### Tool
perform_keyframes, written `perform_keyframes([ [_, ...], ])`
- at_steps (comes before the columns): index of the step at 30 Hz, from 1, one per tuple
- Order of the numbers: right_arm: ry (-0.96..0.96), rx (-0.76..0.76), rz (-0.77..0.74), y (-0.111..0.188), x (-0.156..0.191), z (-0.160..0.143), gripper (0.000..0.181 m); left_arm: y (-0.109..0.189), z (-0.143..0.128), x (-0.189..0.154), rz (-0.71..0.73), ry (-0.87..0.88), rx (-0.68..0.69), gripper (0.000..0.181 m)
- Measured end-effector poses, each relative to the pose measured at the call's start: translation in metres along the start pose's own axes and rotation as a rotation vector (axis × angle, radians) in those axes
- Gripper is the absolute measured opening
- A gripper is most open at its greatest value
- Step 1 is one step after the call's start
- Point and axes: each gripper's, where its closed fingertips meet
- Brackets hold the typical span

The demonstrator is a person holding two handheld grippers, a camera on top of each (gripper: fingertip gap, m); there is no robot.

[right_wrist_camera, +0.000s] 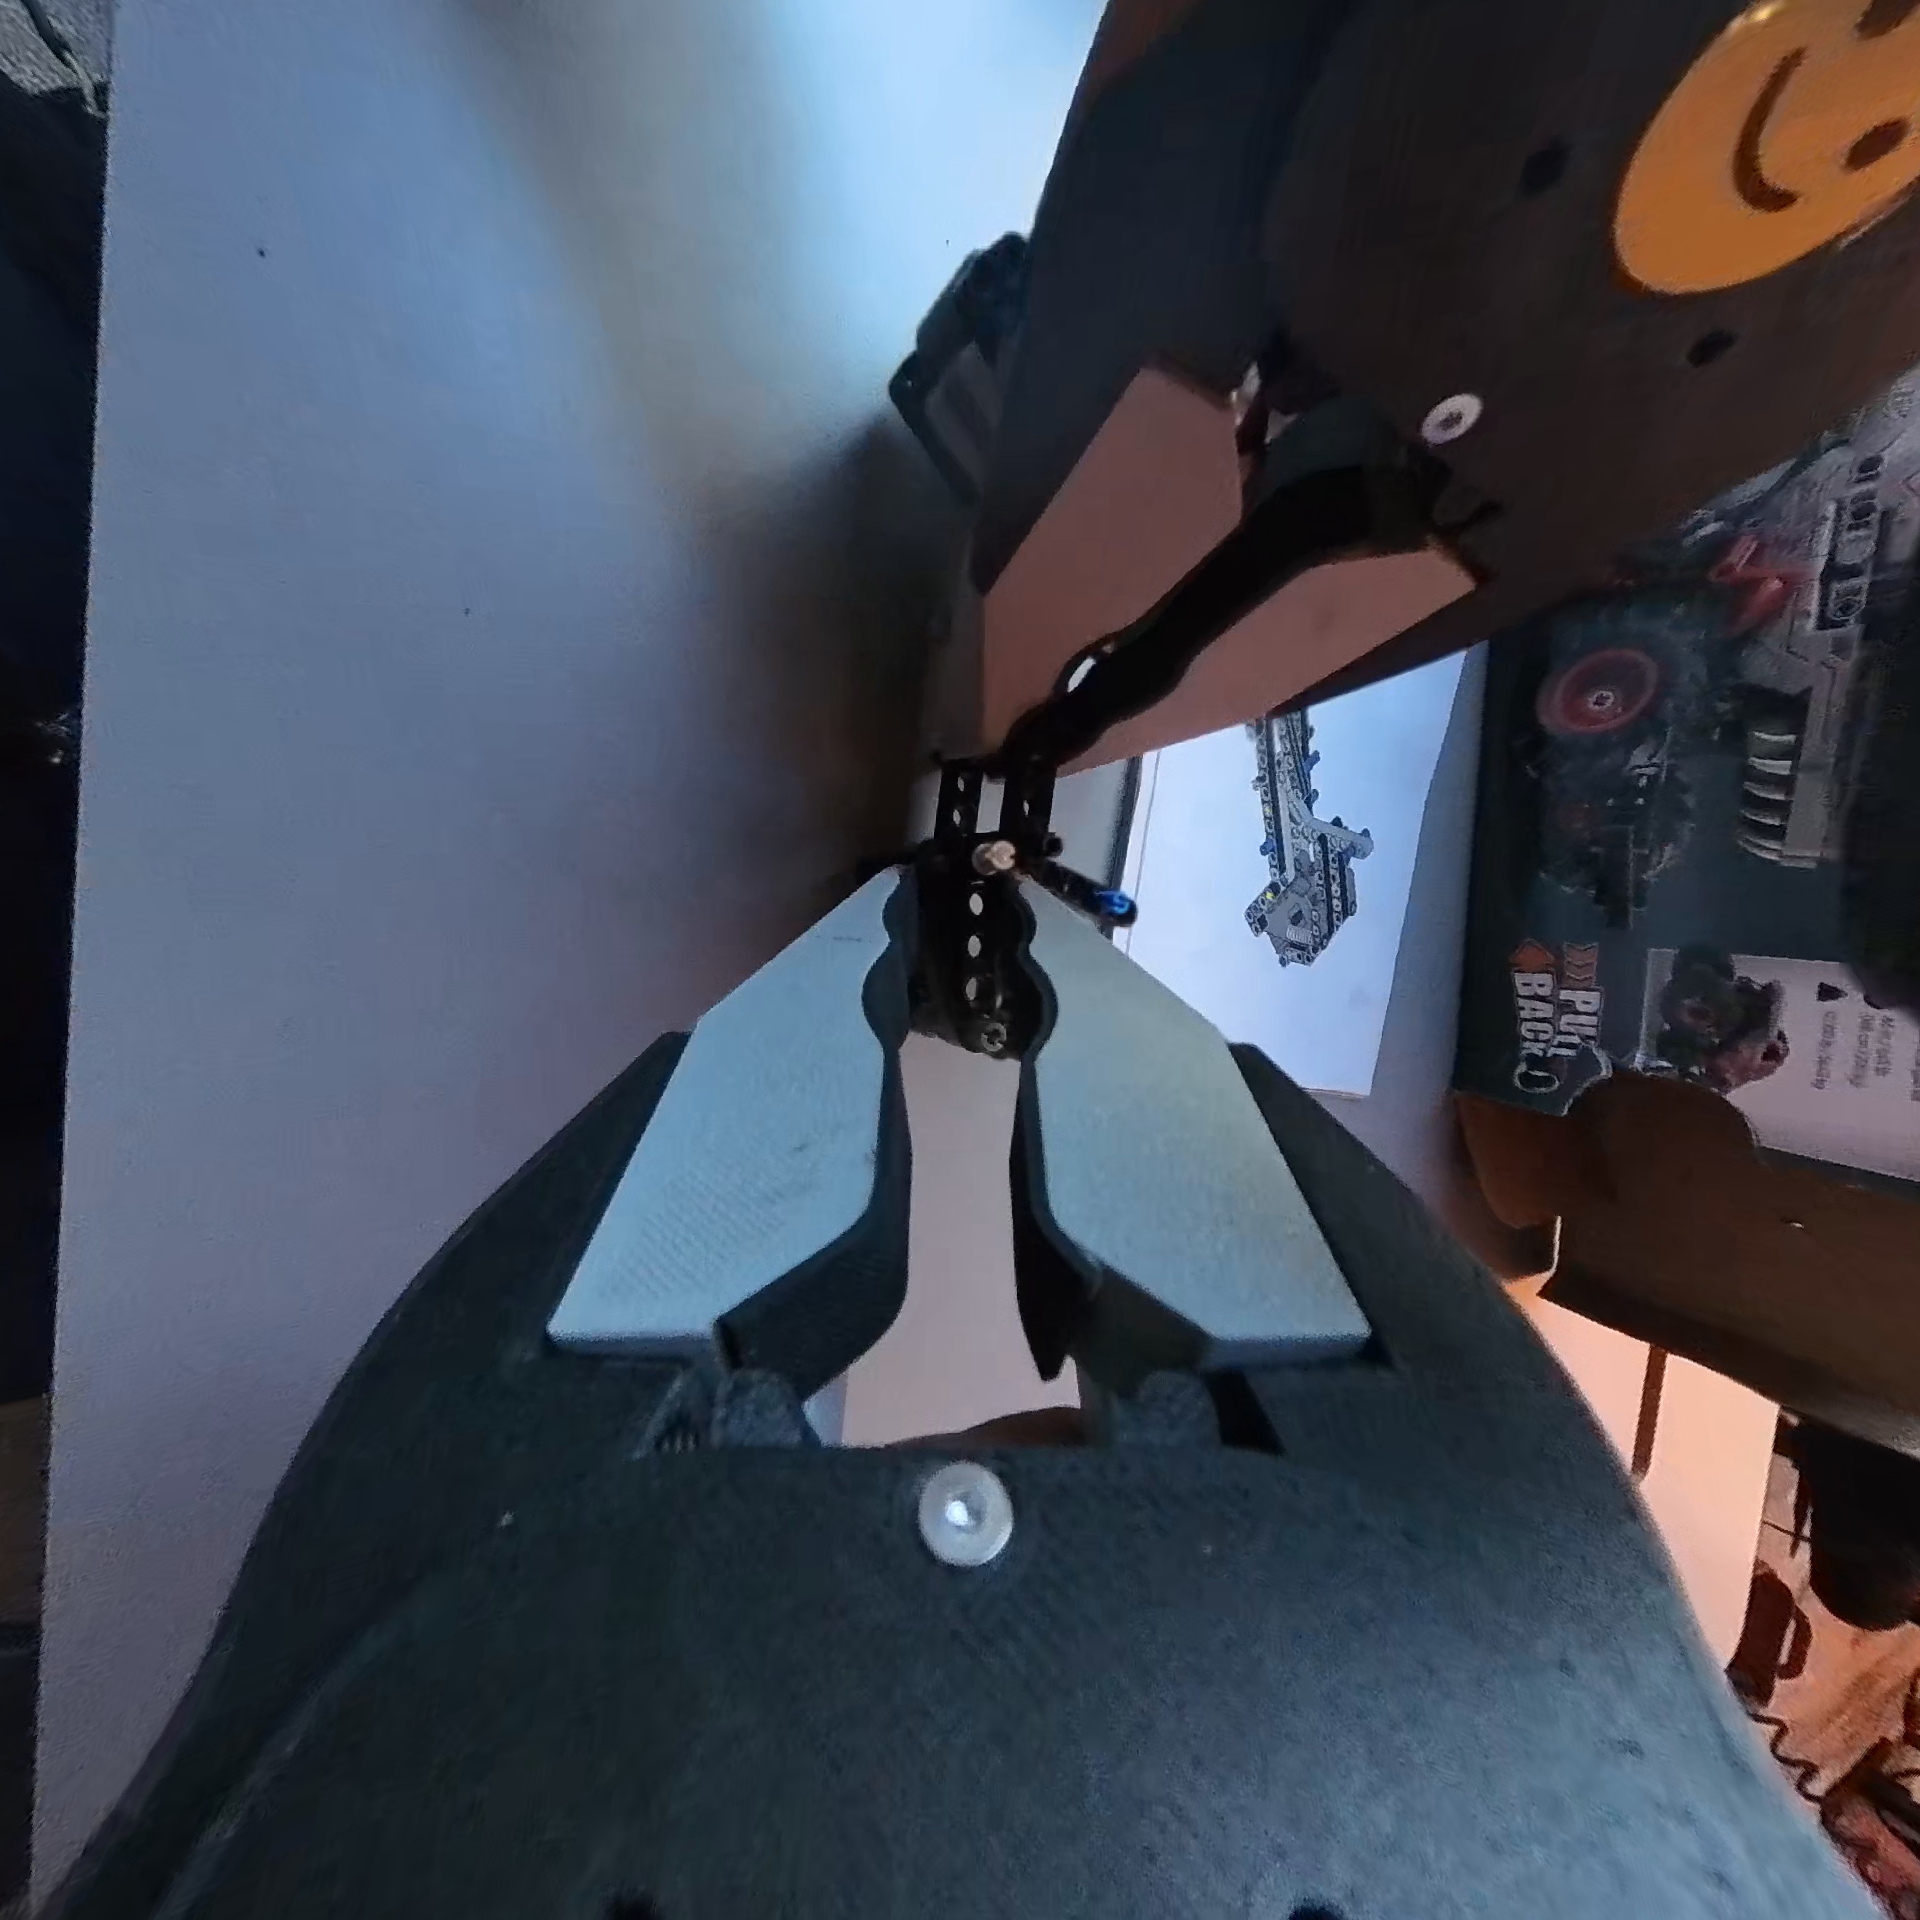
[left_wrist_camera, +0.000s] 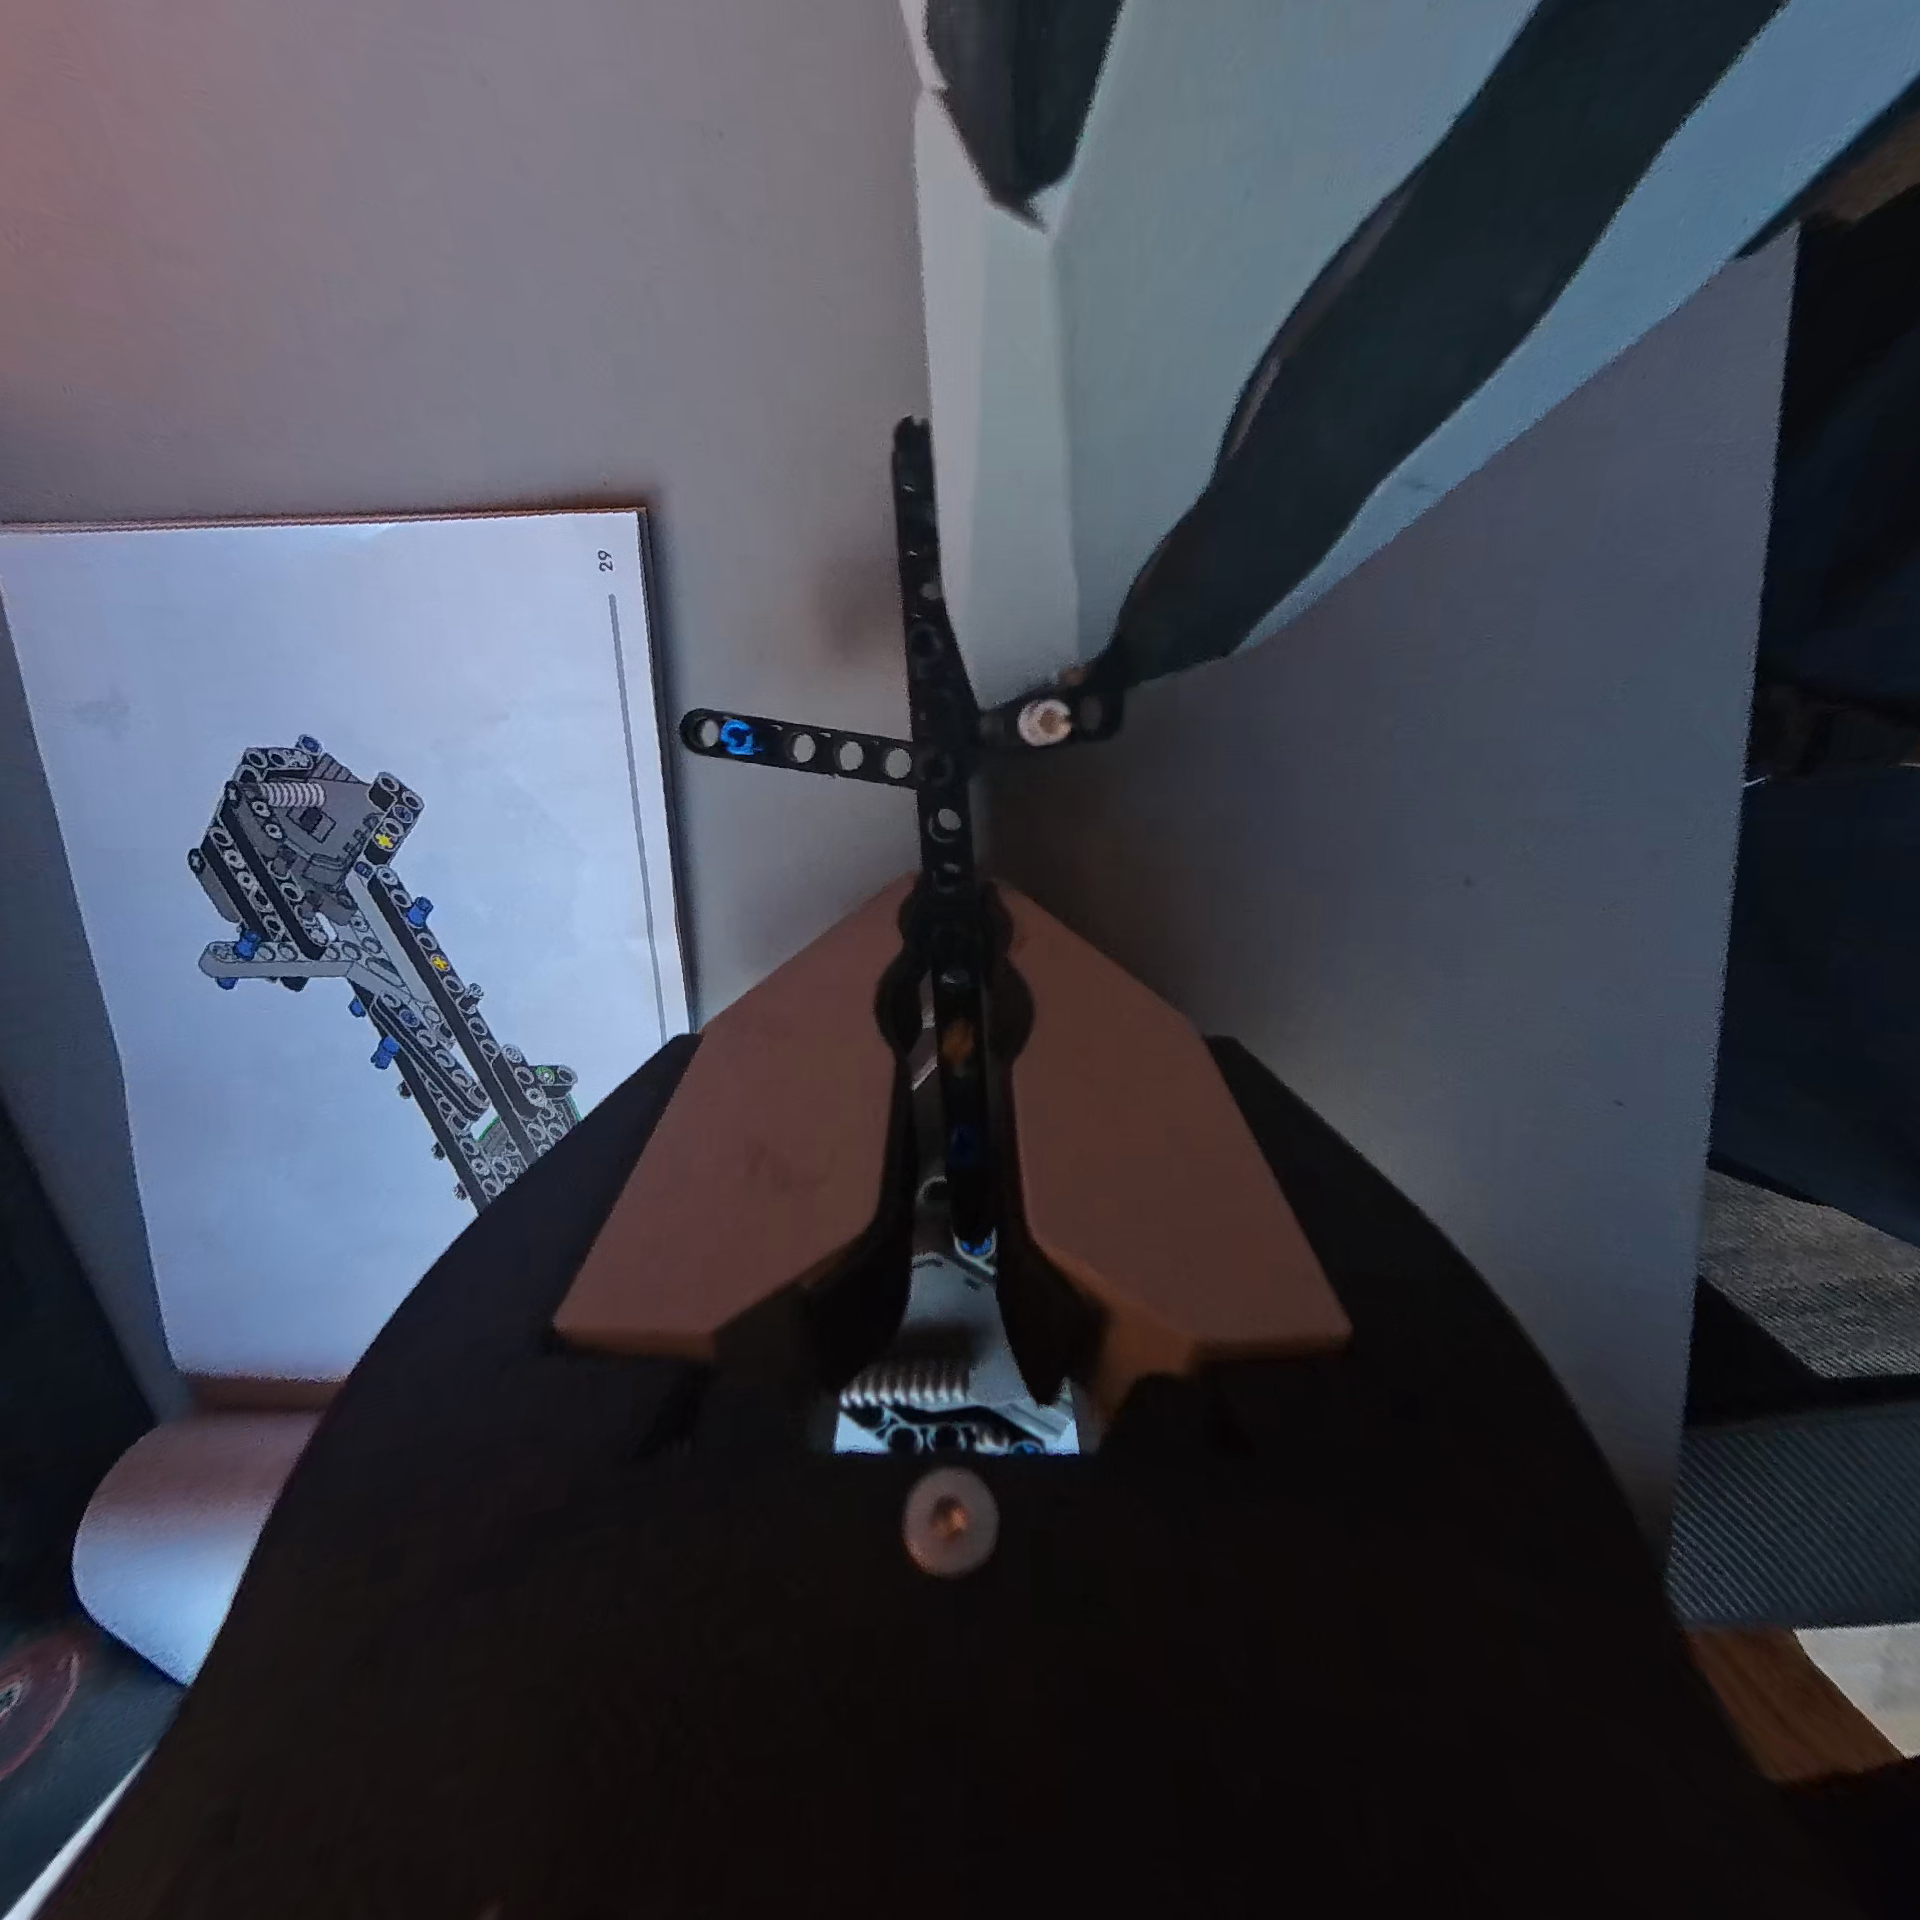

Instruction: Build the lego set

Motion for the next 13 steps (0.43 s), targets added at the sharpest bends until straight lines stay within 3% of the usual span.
perform_keyframes([
  [1,0.001,0.001,0.0,-0.0001,-0.0005,-0.0002,0.011,-0.0006,-0.0004,0.0001,0.0,-0.002,0.005,0.004],
  [13,-0.061,0.037,-0.001,-0.0035,-0.0068,-0.0061,0.012,0.0073,-0.0036,0.003,0.011,0.002,-0.038,0.012],
])
Point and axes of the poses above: each gripper's, where its closed fingertips meet, y back along the fingers, z out of its top, x = y × z across the jaws, and after that the axes turned 6 degrees about -y, right-handed
